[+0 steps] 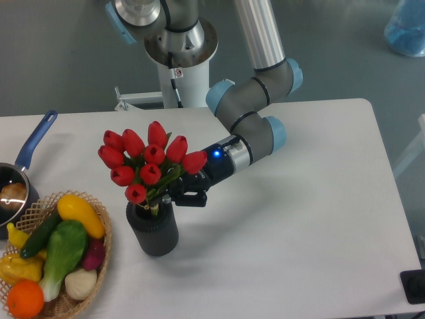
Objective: Insert the flowers into the vase
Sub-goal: 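Push the tulip stems deeper into the vase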
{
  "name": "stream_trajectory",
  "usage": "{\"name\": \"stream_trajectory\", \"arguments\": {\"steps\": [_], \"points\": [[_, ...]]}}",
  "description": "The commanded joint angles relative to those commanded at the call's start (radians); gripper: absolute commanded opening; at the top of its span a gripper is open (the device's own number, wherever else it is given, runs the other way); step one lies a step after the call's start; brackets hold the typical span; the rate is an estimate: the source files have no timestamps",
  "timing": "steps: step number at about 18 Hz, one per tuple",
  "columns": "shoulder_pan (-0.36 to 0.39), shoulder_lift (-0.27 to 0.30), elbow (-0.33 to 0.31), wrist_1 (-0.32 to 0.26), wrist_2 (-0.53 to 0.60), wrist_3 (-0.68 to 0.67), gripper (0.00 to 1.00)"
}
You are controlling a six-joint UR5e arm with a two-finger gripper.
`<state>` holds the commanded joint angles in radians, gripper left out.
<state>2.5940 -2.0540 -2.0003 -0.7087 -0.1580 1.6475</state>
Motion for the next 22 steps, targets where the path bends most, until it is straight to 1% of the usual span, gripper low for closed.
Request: {"name": "stream_trajectory", "arguments": {"steps": [22], "points": [[-0.009, -0.038, -0.012, 0.000, 0.002, 0.060, 0.21]]}}
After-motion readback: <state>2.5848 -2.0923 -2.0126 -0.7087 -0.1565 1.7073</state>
